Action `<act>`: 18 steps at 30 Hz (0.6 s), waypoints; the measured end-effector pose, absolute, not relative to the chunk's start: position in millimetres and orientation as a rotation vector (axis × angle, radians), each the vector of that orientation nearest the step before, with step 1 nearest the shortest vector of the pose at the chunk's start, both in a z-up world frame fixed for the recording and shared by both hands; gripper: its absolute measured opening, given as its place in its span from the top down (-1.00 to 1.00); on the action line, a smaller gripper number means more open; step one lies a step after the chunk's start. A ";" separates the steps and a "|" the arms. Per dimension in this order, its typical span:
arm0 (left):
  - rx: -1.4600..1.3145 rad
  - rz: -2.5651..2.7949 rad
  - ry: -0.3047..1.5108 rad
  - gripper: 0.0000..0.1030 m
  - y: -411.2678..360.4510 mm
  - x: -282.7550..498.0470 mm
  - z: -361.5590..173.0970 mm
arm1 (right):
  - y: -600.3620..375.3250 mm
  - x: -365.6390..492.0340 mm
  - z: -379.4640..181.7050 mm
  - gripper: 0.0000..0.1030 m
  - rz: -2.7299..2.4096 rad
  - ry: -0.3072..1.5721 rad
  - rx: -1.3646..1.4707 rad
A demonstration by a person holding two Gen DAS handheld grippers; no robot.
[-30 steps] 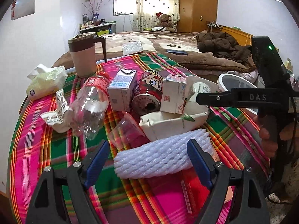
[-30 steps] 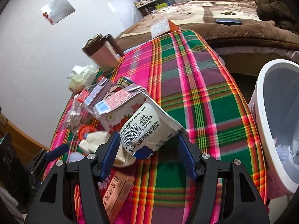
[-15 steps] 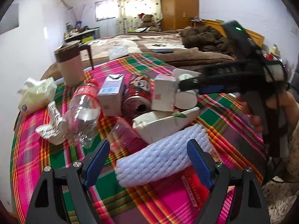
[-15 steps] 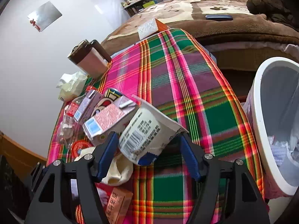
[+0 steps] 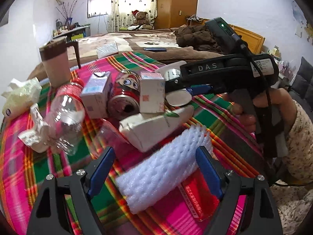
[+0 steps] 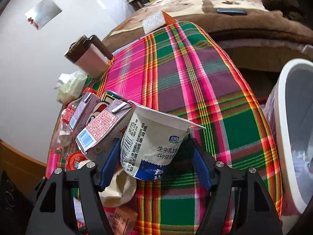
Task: Collect trash
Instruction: 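Grasp the white yogurt cup with the right tool while the left tool grasps the foam net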
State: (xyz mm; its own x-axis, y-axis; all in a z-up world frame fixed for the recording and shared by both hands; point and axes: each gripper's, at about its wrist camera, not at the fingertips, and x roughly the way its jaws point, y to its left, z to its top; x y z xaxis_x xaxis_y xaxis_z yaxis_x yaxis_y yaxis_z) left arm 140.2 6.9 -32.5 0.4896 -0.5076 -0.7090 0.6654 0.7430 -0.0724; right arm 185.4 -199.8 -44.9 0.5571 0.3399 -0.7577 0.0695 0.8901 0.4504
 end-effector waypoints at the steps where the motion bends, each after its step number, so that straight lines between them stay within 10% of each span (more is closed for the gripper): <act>1: 0.216 -0.721 0.785 -0.53 6.9 139.5 -33.6 | -199.0 184.6 -44.5 -0.37 0.175 0.974 0.459; 18: 0.098 -0.681 0.806 0.34 16.2 116.7 -33.0 | -198.7 161.4 -36.0 -0.16 0.211 0.882 0.371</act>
State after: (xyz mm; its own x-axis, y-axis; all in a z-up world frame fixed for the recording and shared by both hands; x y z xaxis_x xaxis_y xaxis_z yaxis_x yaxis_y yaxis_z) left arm 116.7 16.2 -33.0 0.4937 -0.5245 -0.6937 0.5963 0.7848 -0.1690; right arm 161.4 -198.7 -36.0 0.6207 0.3294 -0.7115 -0.0279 0.9162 0.3998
